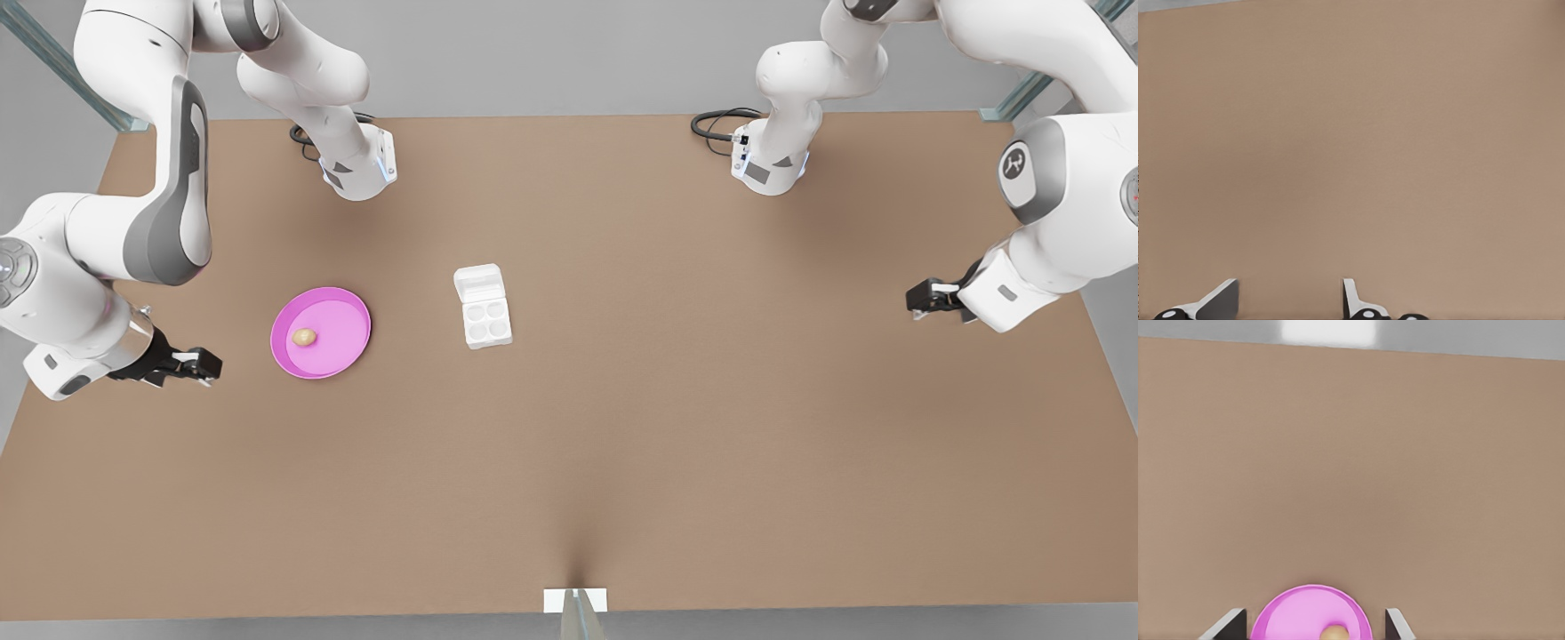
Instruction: Pack egg into the box and close the box lid
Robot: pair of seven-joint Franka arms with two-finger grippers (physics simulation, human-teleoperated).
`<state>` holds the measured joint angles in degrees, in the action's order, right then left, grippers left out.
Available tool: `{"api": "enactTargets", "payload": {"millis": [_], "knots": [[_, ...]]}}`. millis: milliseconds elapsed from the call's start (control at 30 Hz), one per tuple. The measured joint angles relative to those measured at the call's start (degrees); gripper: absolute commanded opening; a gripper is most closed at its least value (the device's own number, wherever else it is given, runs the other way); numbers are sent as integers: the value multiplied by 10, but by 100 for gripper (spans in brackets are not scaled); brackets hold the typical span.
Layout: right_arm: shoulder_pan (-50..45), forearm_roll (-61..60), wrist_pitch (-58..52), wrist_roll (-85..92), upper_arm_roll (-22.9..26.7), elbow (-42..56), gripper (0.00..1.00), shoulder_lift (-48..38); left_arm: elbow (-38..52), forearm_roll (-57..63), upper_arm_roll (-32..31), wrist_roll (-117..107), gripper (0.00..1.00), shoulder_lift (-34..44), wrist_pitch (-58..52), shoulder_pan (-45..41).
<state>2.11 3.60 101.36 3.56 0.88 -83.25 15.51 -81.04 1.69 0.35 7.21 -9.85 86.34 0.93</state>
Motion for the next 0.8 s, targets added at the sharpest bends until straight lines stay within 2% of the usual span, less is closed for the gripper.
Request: {"api": "enactTargets", "payload": {"millis": [67,100,200,367,433,667,800], "knots": [[2,1,30,8,0,-75,100,-33,-1,3,-1,0,100,-1,-1,1],[4,5,77,27,0,-153,100,-71,-1,3,-1,0,100,-2,-1,0],[10,10,186,225,0,-313,100,-124,-1,5,-1,0,100,-6,0,0],[17,12,355,481,-1,-474,100,-109,-1,6,-2,0,100,-11,0,0],[39,12,388,587,0,-480,100,-81,-1,6,-2,0,100,-13,1,0],[43,39,468,707,0,-522,100,5,-1,6,-2,0,100,-14,2,0],[55,39,467,747,0,-529,100,-2,-1,6,-3,0,100,-14,1,0]]}}
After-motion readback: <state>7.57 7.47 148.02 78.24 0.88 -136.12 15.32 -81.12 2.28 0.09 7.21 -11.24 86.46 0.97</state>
